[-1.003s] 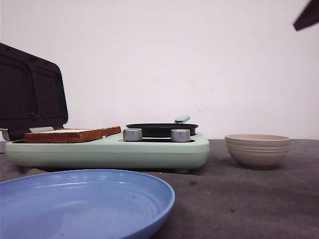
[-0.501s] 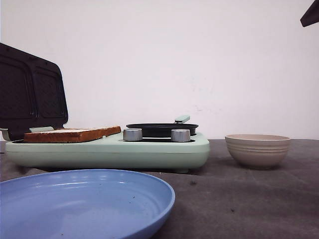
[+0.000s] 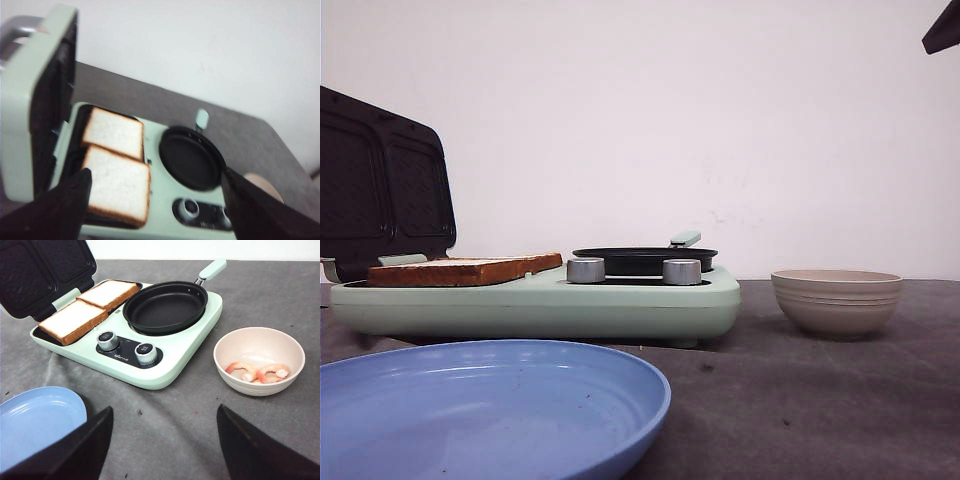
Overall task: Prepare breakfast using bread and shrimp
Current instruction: 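Move the left gripper to the toaster lid handle and grasp it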
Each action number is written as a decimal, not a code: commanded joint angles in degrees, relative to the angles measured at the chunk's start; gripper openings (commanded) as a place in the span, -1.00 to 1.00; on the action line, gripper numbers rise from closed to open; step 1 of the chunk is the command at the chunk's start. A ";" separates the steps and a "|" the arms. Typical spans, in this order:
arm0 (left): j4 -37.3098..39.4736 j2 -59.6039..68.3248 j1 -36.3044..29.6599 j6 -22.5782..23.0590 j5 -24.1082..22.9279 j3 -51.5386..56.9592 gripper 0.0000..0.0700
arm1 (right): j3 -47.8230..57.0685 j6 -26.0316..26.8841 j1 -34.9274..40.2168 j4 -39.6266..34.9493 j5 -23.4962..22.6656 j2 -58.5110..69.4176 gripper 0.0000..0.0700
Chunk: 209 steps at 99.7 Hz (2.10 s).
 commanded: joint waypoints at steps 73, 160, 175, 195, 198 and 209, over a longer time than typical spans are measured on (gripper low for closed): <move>0.90 29.64 27.61 -14.19 22.62 22.38 0.36 | 0.22 0.55 0.20 0.07 0.20 0.24 0.14; 7.04 47.50 28.37 -14.80 25.51 22.38 0.35 | 0.22 0.55 0.20 -0.35 0.48 0.24 0.14; 9.70 48.78 28.09 -16.22 26.64 22.38 0.34 | 0.22 0.57 0.20 -0.37 1.53 0.24 0.14; 10.03 49.68 27.71 -16.17 26.64 22.38 0.09 | 0.22 0.57 0.20 -0.35 1.57 0.24 0.14; 10.03 49.90 27.63 -16.20 26.71 22.38 0.09 | 0.22 0.57 0.20 -0.37 1.57 0.24 0.14; 10.03 50.60 27.02 -16.17 27.04 22.38 0.09 | 0.22 0.57 0.20 -0.37 1.57 0.24 0.14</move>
